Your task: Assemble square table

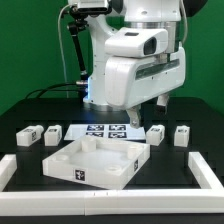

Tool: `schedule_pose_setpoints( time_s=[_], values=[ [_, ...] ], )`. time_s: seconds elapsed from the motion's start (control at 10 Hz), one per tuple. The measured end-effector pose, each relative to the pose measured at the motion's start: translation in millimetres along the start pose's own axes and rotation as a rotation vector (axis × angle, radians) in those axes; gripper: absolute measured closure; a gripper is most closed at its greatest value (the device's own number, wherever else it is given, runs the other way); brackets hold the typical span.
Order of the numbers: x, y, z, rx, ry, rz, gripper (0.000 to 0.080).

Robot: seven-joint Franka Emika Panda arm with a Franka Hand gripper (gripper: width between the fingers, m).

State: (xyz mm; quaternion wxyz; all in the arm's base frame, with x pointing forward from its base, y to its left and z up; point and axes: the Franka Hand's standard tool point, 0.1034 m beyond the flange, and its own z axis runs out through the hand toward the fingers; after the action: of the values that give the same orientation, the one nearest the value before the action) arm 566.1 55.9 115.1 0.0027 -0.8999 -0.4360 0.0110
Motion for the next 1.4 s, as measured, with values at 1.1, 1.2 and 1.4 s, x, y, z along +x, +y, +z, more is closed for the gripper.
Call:
schedule_pose_setpoints(
  time_s=[1.1, 1.2, 1.4],
  values=[
    [-89.1, -40.3, 35.2, -0.002, 0.002, -0.536, 0.015],
    [-88.2, -39.8, 34.2, 0.005, -0.002, -0.536, 0.015],
    [-89.2, -40.0, 35.6, 0.007, -0.003, -0.533, 0.015]
  ],
)
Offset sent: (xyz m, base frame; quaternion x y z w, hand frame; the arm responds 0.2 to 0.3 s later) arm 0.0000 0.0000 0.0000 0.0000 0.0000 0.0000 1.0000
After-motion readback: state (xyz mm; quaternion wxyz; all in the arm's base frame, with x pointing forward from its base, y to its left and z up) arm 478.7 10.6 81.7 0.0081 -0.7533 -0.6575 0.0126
